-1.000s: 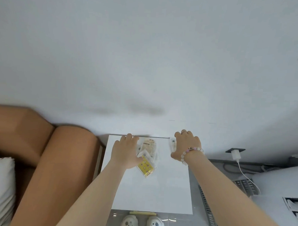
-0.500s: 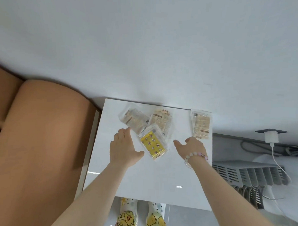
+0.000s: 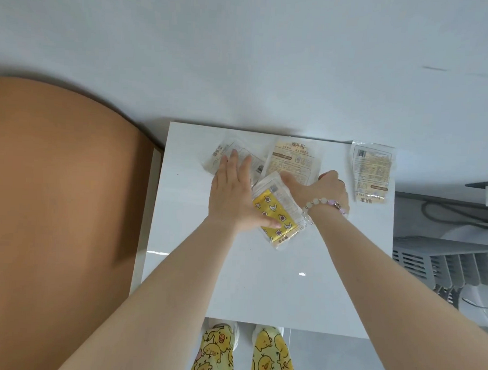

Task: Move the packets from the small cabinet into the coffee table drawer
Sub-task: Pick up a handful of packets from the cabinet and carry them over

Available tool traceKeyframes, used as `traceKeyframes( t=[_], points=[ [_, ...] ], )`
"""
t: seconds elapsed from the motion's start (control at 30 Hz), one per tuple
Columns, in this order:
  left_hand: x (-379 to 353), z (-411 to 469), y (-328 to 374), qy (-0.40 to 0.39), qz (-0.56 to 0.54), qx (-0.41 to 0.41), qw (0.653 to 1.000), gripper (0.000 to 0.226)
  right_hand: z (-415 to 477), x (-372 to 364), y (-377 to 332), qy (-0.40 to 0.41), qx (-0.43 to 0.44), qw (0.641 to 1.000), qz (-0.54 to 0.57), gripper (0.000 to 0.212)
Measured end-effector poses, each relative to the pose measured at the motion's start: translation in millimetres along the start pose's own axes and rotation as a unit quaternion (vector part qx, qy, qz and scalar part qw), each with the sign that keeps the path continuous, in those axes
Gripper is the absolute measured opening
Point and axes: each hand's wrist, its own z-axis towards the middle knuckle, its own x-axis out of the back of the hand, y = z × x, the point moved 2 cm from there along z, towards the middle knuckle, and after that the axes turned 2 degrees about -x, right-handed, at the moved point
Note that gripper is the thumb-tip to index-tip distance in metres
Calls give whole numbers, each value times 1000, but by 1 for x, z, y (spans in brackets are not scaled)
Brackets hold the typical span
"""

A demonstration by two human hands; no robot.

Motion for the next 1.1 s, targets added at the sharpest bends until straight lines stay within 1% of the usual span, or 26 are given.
traceKeyframes(
  t=[0.07,0.17,0.37,0.5,0.6,0.7,0.8,0.93,1.0,1.1],
  points=[
    [-1,6,5,-5,10,-13,1000,148,1,-1,-2,4,-5,1000,-1,93],
    [-4,12,9,-9,11,-5,1000,151,1,-1,-6,16,-5,1000,9,94],
    [2,11,-2,-16,93,-5,995,148,0,-1,-6,-7,-4,1000,12,94],
    [11,7,-11,-32,124,2,992,147,-2,2,0,-15,2,999,36,88],
    [17,5,-20,-55,125,1,991,143,-4,2,1,15,25,999,38,81],
    [20,1,-26,-77,150,-11,986,138,-8,-1,3,36,34,998,36,77],
    [18,-4,-29,-86,156,-14,984,134,-11,-5,7,45,17,998,47,78],
    [8,-14,-29,-76,163,-16,983,116,-15,-8,15,36,-19,997,65,80],
    [0,-24,-27,-82,168,9,982,123,-18,-9,19,20,-34,996,78,80],
    [-12,-36,-22,-95,132,72,984,137,-21,-10,26,-4,-53,994,96,81]
  ],
)
